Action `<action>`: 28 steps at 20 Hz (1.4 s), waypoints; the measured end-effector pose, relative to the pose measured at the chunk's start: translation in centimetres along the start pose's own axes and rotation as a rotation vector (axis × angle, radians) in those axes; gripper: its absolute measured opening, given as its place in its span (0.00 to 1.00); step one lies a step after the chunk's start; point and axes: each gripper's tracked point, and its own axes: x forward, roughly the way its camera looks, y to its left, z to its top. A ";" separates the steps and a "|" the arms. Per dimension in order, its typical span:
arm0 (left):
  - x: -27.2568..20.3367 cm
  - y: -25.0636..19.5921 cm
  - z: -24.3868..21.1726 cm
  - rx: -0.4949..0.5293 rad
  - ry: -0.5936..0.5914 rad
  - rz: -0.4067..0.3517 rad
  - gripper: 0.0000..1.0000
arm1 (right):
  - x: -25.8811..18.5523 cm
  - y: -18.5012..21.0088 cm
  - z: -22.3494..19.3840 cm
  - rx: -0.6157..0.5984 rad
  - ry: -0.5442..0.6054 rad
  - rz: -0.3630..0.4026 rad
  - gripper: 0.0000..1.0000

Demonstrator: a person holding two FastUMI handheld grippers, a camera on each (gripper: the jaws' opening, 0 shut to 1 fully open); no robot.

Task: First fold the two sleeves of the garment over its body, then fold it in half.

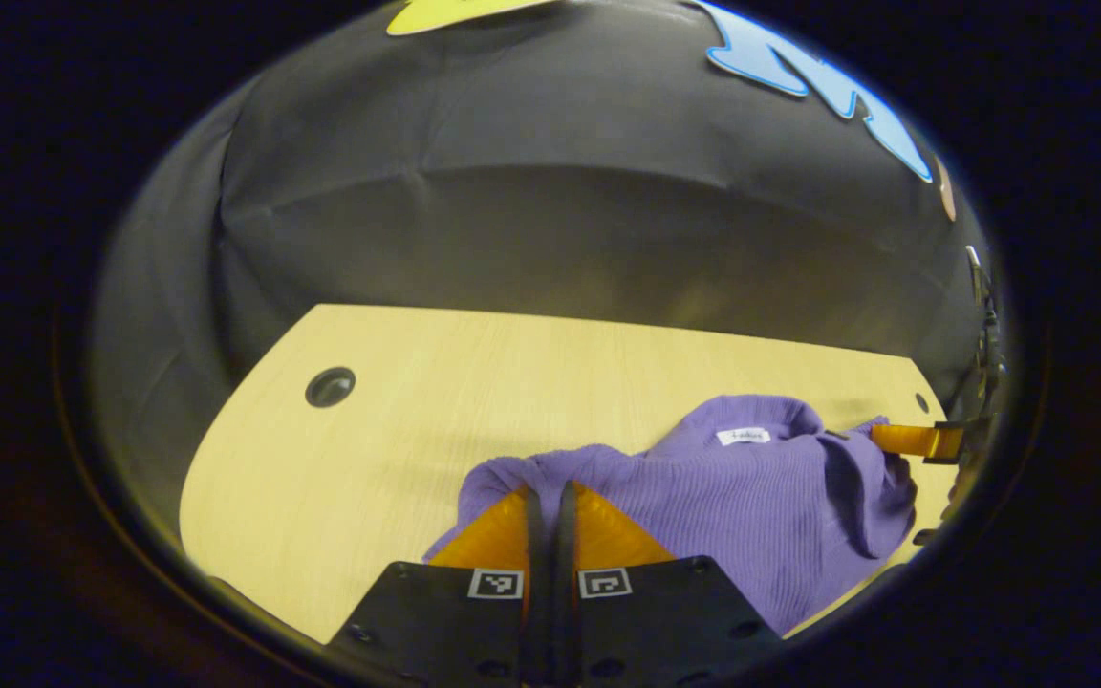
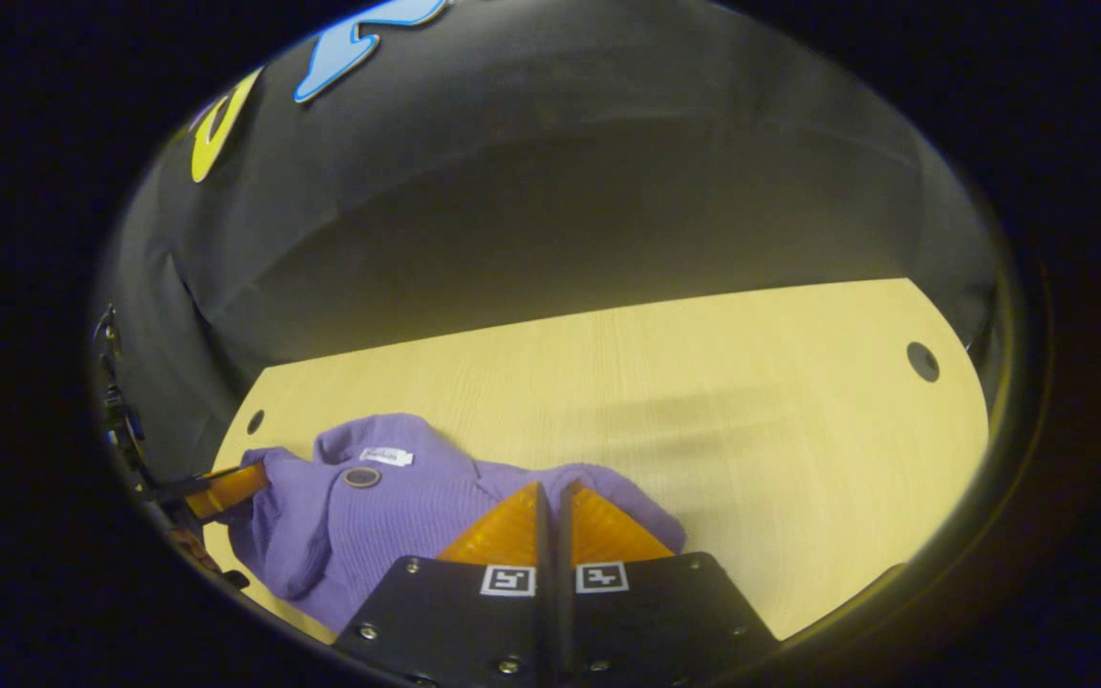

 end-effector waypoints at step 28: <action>-4.1 -2.4 2.0 0.070 -0.069 -0.029 0.94 | -4.3 2.3 -0.1 -0.127 -0.051 -0.041 0.89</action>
